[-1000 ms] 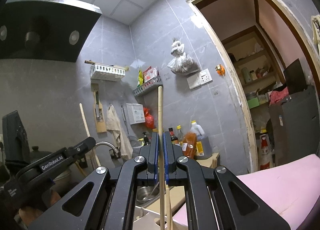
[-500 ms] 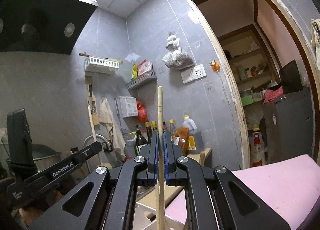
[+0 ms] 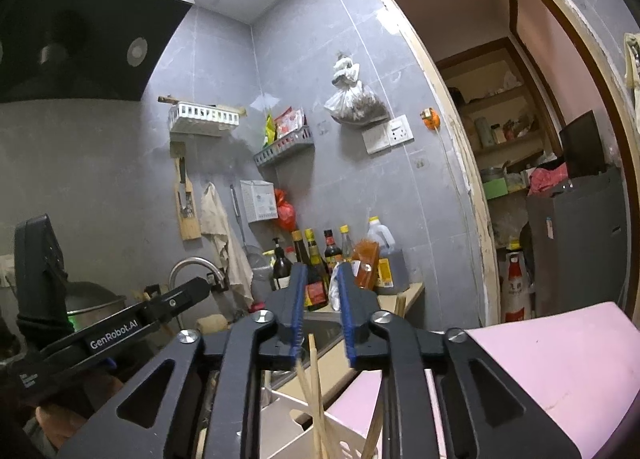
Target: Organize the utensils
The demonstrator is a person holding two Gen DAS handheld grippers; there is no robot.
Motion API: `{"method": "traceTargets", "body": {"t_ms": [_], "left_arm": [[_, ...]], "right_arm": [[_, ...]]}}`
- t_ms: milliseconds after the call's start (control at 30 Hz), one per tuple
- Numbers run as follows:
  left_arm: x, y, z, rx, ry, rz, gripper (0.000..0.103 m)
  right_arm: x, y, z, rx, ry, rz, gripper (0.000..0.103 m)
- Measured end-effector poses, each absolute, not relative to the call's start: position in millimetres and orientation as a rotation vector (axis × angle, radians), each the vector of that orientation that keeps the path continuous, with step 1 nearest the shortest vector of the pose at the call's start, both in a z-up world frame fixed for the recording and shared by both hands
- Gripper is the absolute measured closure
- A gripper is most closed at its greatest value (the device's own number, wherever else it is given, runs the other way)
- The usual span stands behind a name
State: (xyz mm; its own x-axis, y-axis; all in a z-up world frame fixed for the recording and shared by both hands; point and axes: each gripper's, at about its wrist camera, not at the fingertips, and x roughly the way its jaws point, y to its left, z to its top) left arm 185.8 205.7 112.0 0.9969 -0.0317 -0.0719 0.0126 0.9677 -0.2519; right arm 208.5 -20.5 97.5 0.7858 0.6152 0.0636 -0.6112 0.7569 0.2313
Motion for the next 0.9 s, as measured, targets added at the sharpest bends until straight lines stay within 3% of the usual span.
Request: {"method": "traceTargets", "body": {"t_ms": [300,400,567,633,733,900], "left_arm": [[175,199,121,-0.268,0.093,-0.028,0.055],[170,192,124,-0.256,0.117,-0.038,0.047],[161,175,120,-0.242,0.163,-0.062,0.025],[158,167,117,-0.233,0.187,-0.066,0.019],[151,151,113,-0.199,0.215,-0.068,0.011],[138,130,103,-0.162,0.241,-0.082,0.004]], "right_arm": [[194,-37,114,0.205,0.019,0.61,0.075],[188,-48,116,0.191,0.037,0.578,0.066],[175,-73,115,0.166,0.081,0.52,0.053],[170,-81,113,0.157,0.1,0.503,0.049],[160,-97,110,0.142,0.127,0.475,0.033],[145,-122,103,0.117,0.173,0.426,0.023]]}}
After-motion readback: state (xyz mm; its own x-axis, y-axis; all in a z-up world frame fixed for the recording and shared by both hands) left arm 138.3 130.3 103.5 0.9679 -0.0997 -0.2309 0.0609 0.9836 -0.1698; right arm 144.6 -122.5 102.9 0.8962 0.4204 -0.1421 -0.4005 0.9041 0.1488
